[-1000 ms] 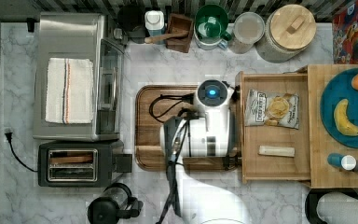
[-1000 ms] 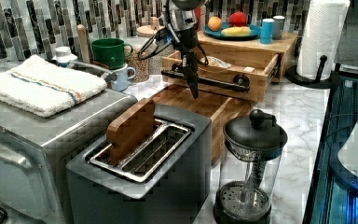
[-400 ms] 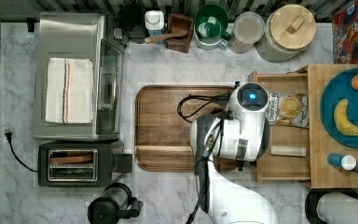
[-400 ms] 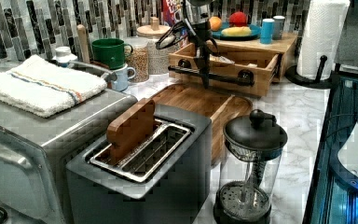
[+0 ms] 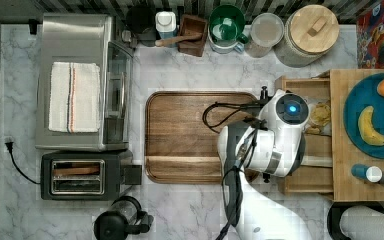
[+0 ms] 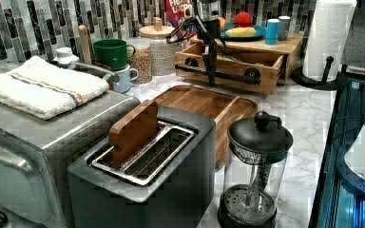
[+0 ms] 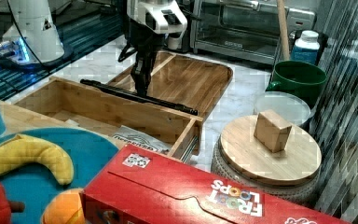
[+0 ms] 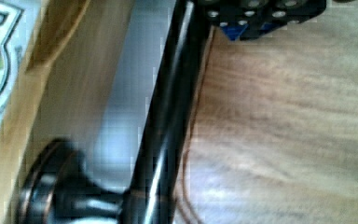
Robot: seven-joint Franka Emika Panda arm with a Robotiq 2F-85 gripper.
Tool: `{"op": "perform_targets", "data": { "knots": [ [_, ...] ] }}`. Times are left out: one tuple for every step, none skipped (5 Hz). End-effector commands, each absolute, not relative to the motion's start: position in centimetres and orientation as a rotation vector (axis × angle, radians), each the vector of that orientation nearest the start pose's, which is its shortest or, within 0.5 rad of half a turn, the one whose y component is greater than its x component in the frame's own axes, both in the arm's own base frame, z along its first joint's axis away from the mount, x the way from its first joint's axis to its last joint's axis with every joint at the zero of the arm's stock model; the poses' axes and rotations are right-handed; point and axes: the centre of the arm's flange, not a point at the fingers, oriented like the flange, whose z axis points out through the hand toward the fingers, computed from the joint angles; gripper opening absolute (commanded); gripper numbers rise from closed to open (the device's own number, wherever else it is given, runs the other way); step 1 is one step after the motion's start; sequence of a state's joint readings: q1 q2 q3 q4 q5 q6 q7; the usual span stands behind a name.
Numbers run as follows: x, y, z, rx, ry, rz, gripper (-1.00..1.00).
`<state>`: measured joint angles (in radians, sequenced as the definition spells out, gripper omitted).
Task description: Close the drawer.
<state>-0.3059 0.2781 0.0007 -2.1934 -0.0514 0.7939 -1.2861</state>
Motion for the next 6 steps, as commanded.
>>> {"op": "perform_targets", "data": {
  "knots": [
    [52.9, -33.0, 28.9, -3.255, -0.280, -0.117, -1.00],
    [52.3, -36.5, 29.4, -3.278, -0.247, -0.117, -1.00],
    [51.5, -39.1, 30.2, -3.323, -0.224, -0.137, -1.00],
    [50.3, -41.6, 31.7, -3.372, -0.218, -0.127, -1.00],
    [50.2, -43.2, 32.0, -3.385, -0.249, -0.156, -1.00],
    [50.3, -42.7, 31.7, -3.369, -0.213, -0.162, -1.00]
  ]
}}
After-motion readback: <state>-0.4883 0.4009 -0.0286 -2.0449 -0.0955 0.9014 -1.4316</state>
